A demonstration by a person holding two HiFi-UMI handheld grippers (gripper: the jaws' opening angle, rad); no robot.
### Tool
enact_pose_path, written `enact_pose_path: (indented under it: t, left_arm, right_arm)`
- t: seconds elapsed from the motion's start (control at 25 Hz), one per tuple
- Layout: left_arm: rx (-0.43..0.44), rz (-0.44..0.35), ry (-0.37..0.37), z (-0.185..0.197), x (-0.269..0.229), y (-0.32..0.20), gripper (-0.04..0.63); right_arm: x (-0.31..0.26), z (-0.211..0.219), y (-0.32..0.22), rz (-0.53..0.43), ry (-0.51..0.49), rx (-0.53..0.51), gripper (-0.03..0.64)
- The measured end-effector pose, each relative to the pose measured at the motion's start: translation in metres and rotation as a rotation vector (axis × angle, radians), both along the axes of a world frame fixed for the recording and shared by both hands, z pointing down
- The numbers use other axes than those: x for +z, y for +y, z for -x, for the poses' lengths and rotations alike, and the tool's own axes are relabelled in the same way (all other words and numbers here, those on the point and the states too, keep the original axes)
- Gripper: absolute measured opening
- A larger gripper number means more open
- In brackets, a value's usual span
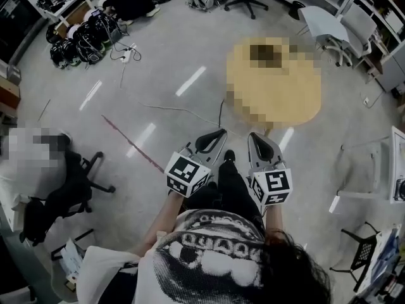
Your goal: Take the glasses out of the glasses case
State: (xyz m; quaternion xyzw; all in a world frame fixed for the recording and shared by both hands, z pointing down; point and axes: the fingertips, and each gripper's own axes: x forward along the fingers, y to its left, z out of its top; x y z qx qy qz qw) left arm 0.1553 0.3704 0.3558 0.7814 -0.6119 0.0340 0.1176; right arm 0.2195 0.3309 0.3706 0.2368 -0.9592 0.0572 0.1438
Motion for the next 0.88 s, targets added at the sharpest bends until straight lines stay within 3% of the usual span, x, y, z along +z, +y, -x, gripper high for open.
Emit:
enact_pose_path:
  t: [0.36, 0.88]
  left_arm:
    - [-0.034, 0.044, -0.004, 0.055, 0.023, -0.058, 0.018]
    - [-0.090, 0.043, -0.039, 0.122, 0.014, -0.209, 0.018]
  right_arm:
    - [0.023, 0.053, -0.071, 0.039, 0.002, -0.019, -0.006]
    - [0.032, 0.114, -0.240, 0.050, 0.031, -0.051, -0.006]
